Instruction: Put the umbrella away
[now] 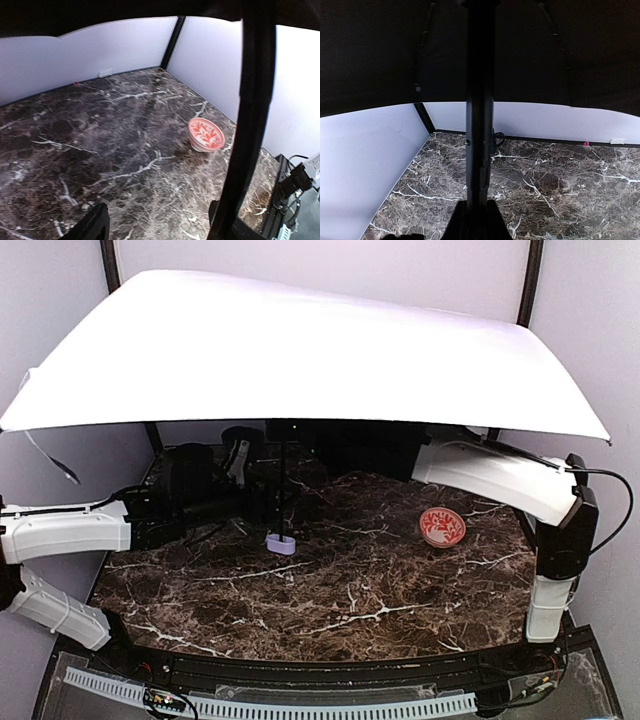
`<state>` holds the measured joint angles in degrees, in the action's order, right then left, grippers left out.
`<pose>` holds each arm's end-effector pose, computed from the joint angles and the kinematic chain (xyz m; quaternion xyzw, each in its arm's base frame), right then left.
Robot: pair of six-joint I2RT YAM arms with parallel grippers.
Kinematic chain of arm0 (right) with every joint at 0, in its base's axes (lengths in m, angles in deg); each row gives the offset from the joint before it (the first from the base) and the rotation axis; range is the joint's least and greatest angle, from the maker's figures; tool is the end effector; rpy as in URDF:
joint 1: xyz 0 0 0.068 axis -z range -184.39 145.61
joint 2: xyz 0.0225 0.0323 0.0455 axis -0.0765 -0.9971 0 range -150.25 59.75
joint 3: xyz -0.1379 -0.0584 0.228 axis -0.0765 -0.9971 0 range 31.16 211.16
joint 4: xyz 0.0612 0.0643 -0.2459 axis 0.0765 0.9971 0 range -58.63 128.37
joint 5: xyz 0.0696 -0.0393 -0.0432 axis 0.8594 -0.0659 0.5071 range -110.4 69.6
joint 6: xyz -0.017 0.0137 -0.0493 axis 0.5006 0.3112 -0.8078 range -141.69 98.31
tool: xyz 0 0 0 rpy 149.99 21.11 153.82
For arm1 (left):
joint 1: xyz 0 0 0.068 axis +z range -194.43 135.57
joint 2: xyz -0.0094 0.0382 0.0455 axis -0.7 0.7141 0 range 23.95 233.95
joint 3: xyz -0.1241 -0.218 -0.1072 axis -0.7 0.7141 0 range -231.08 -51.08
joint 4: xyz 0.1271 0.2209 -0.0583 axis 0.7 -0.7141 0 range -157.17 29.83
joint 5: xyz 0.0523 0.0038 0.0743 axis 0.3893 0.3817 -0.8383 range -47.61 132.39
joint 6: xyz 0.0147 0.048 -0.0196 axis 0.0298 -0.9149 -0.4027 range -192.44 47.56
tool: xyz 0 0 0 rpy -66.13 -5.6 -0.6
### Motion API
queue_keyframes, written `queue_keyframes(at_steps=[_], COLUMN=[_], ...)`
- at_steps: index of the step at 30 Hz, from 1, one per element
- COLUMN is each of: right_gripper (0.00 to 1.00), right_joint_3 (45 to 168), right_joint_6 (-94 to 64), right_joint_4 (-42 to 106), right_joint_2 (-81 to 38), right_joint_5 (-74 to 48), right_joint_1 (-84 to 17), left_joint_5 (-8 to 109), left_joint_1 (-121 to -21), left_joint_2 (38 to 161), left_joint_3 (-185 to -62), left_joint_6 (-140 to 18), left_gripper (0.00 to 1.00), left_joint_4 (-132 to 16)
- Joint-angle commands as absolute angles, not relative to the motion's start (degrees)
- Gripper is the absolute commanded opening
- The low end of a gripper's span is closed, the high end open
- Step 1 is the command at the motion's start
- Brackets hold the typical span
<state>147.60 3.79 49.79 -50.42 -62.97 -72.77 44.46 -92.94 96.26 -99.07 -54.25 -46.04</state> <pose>0.1866 0.4056 0.4266 -0.0528 0.7580 0.2349 0.6061 0.1948 -0.2223 0.2994 0.2118 0.7372 -0.3642 0.5282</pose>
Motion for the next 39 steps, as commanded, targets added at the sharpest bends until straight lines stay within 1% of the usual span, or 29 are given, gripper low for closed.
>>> queue_keyframes(at_steps=[1,2,3,4,5,6,7,11,12,14,15,17,18,21,23,25,28,31,34,37,39], right_gripper=[0.0,0.0,0.0,0.0,0.0,0.0,0.0,0.0,0.09,0.54,0.69,0.93,0.99,0.99,1.0,1.0,0.99,0.95,0.9,0.82,0.71], right_joint_3=[148.57,148.58,148.57,148.53,148.39,148.07,147.51,143.36,141.83,138.13,136.2,131.38,128.37,117.9,113.42,112.45,114.98,117.02,118.37,119.39,119.8], right_joint_6=[2.75,2.79,2.89,2.92,2.92,2.97,3.13,1.43,0.25,-2.09,-2.73,-3.75,-3.98,-3.35,-2.06,-0.87,0.1,1.15,1.96,2.65,3.09], right_joint_4=[43.4,43.25,43.21,43.23,43.28,43.47,43.5,40.57,39.0,36.68,35.87,33.42,31.7,22.07,14.54,11.06,11.34,11.0,9.72,9.47,9.44], right_joint_2=[-50.77,-50.8,-50.84,-50.8,-50.76,-50.55,-50.33,-48.31,-47.41,-45.0,-43.55,-40.1,-37.45,-32.25,-29.52,-29.14,-30.82,-32.72,-33.68,-34.68,-35.35], right_joint_5=[-66.6,-66.27,-65.87,-65.71,-65.78,-65.94,-66.0,-64.08,-61.66,-56.45,-53.76,-45.17,-40.27,-22.93,-12.76,-7.94,-3.87,-1.28,0.9,0.35,-0.56], right_joint_1=[-73.21,-73.24,-73.29,-73.41,-73.58,-73.63,-73.69,-73.48,-73.21,-72.46,-71.97,-70.43,-69.59,-66.75,-65.3,-64.99,-65.0,-64.94,-64.94,-65.0,-64.94], left_joint_5=[50.58,50.3,49.3,46.63,43.79,41.95,41.35,45.52,47.46,50.63,52.51,57.02,59.63,68.49,73.46,76.75,79.74,81.69,81.51,82.29,83.16], left_joint_1=[-93.02,-93.03,-93.03,-93.03,-93.03,-93.03,-93.03,-93.03,-93.03,-93.03,-93.03,-93.03,-93.03,-92.95,-92.95,-92.94,-92.88,-92.94,-92.95,-92.95,-92.95], left_joint_2=[96.88,96.94,96.97,97.03,97.18,97.43,97.69,97.12,96.5,94.67,93.48,90.59,89.29,86.49,86.37,87.14,88.2,88.33,87.92,87.23,86.65], left_joint_3=[-100.26,-100.15,-100.23,-100.56,-101.13,-101.91,-102.56,-102.11,-101.45,-99.64,-98.56,-96.1,-95.0,-92.04,-91.61,-91.47,-90.98,-90.61,-90.92,-90.86,-90.73], left_joint_6=[-53.15,-53.16,-53.19,-53.08,-52.65,-52.4,-52.59,-51.42,-50.61,-49.32,-48.85,-48.58,-48.47,-46.64,-44.31,-41.75,-38.65,-37.48,-38.16,-39.34,-39.84], left_gripper=[0.7,0.66,0.51,0.3,0.13,0.02,0.0,0.0,0.0,0.0,0.0,0.0,0.0,0.0,0.0,0.0,0.0,0.0,0.0,0.0,0.0], left_joint_4=[-41.54,-41.37,-41.82,-43.08,-44.97,-47.02,-48.47,-47.71,-46.44,-42.92,-40.83,-36.12,-33.57,-25.96,-22.06,-19.96,-17.0,-15.49,-18.06,-19.3,-19.55])
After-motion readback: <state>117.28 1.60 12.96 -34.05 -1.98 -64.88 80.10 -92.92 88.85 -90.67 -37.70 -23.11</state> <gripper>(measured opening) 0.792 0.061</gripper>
